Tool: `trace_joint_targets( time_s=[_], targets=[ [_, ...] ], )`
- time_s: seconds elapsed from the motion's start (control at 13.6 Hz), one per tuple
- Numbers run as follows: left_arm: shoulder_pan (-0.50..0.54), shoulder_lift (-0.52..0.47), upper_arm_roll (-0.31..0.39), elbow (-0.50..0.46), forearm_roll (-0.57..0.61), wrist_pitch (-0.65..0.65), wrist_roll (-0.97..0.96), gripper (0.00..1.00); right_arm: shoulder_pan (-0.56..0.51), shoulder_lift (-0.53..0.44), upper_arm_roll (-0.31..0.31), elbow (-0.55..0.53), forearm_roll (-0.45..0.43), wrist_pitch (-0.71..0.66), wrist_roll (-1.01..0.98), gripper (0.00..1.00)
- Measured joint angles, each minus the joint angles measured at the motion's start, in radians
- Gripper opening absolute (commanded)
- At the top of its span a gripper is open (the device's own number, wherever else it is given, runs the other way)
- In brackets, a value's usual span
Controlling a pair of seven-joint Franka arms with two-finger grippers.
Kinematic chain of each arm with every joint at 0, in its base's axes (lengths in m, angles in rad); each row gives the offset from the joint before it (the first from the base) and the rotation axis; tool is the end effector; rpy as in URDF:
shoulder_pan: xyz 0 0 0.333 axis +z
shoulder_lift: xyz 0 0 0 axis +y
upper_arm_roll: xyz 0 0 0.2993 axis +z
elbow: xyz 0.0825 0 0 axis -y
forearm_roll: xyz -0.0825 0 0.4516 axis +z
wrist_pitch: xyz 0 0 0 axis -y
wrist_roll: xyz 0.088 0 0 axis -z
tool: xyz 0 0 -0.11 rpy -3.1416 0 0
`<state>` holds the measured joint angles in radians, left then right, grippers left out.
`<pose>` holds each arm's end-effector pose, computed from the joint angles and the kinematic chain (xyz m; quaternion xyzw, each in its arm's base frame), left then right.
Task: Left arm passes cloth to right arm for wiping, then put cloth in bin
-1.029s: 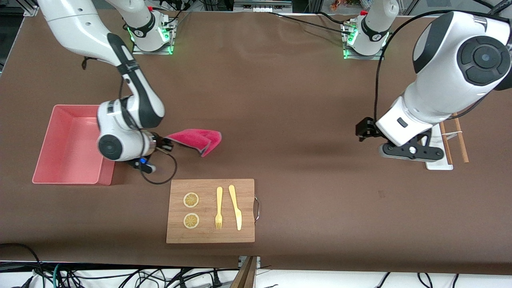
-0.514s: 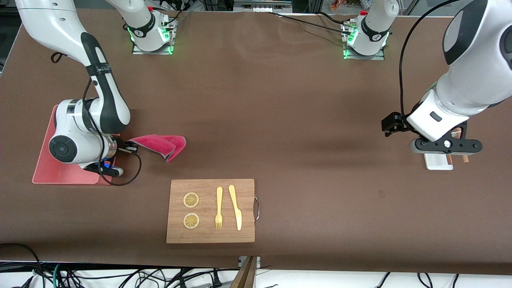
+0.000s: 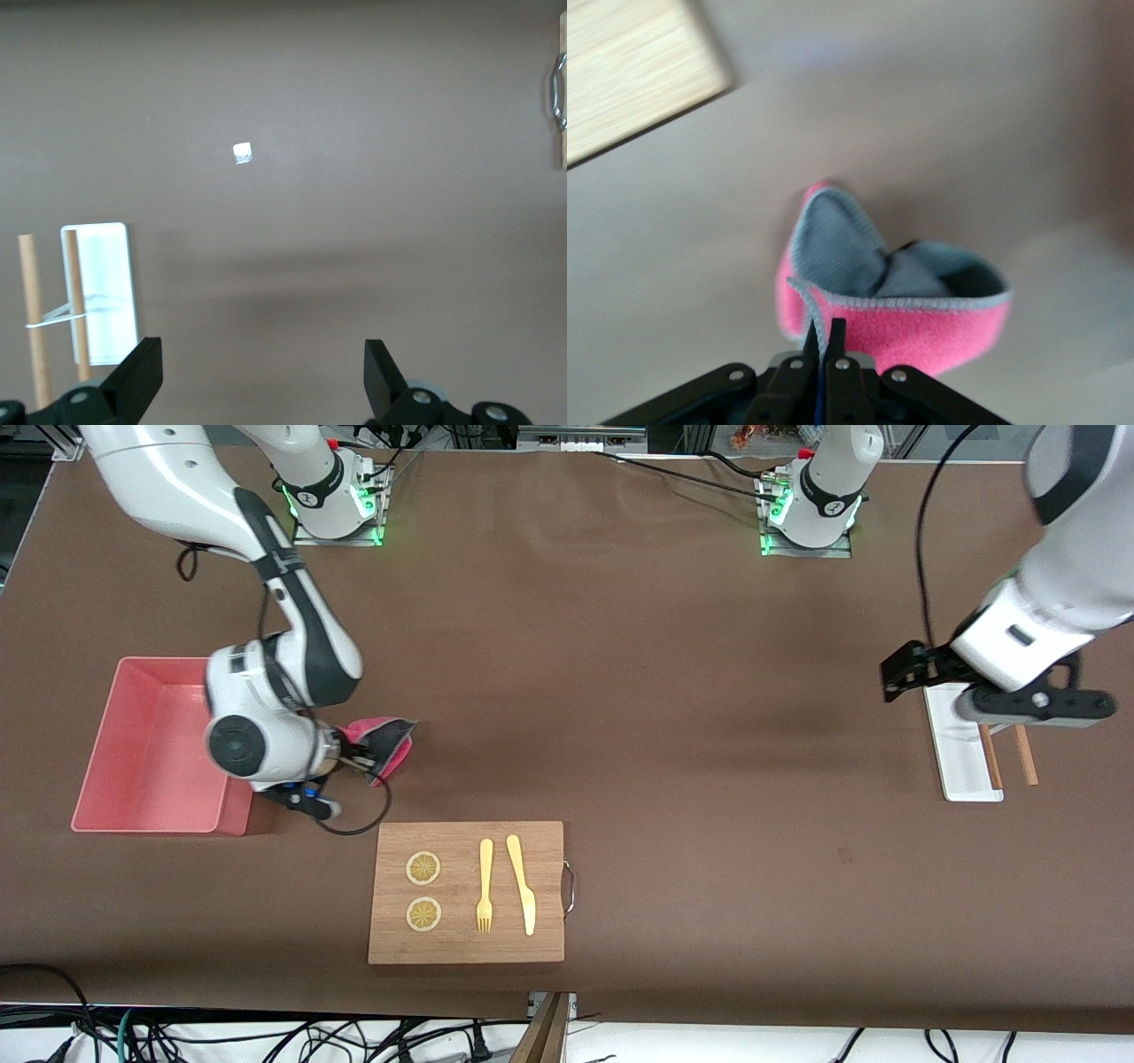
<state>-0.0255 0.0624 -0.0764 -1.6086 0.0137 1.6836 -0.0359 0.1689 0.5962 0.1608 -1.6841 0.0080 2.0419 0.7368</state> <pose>0.6448 -0.0634 0.5547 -0.9994 0.0336 -0.0067 0.0040 0.6575 0.2200 0.1799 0.9694 -0.2109 -0.1245 0.0159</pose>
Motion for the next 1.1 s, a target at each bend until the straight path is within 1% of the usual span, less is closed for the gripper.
trace_joint_targets(
  time_s=[0.15, 0.29, 0.51, 0.73, 0.88, 1.03, 1.1],
  targets=[
    [0.003, -0.066, 0.022, -0.093, -0.003, 0.007, 0.053, 1.00, 0.021, 0.030, 0.053, 0.000, 0.000, 0.077, 0.140, 0.00],
    [0.003, -0.082, 0.021, -0.138, -0.003, 0.018, 0.059, 1.00, 0.035, 0.050, 0.102, 0.000, 0.000, 0.152, 0.255, 0.00],
    [0.018, -0.075, 0.022, -0.147, -0.003, 0.027, 0.059, 1.00, 0.053, 0.066, 0.180, 0.000, 0.000, 0.234, 0.431, 0.00],
    [0.023, -0.072, 0.021, -0.147, -0.003, 0.028, 0.059, 1.00, 0.069, 0.072, 0.237, 0.000, 0.000, 0.309, 0.574, 0.00],
    [0.023, -0.069, 0.020, -0.147, -0.003, 0.031, 0.059, 1.00, 0.070, 0.072, 0.253, 0.005, -0.002, 0.335, 0.603, 0.00],
    [0.023, -0.068, 0.018, -0.147, -0.003, 0.033, 0.059, 1.00, 0.063, 0.073, 0.247, 0.007, -0.011, 0.290, 0.555, 0.00],
    [0.022, -0.068, 0.015, -0.147, -0.003, 0.033, 0.059, 1.00, 0.057, 0.073, 0.230, 0.008, -0.013, 0.248, 0.505, 0.00]
  ],
)
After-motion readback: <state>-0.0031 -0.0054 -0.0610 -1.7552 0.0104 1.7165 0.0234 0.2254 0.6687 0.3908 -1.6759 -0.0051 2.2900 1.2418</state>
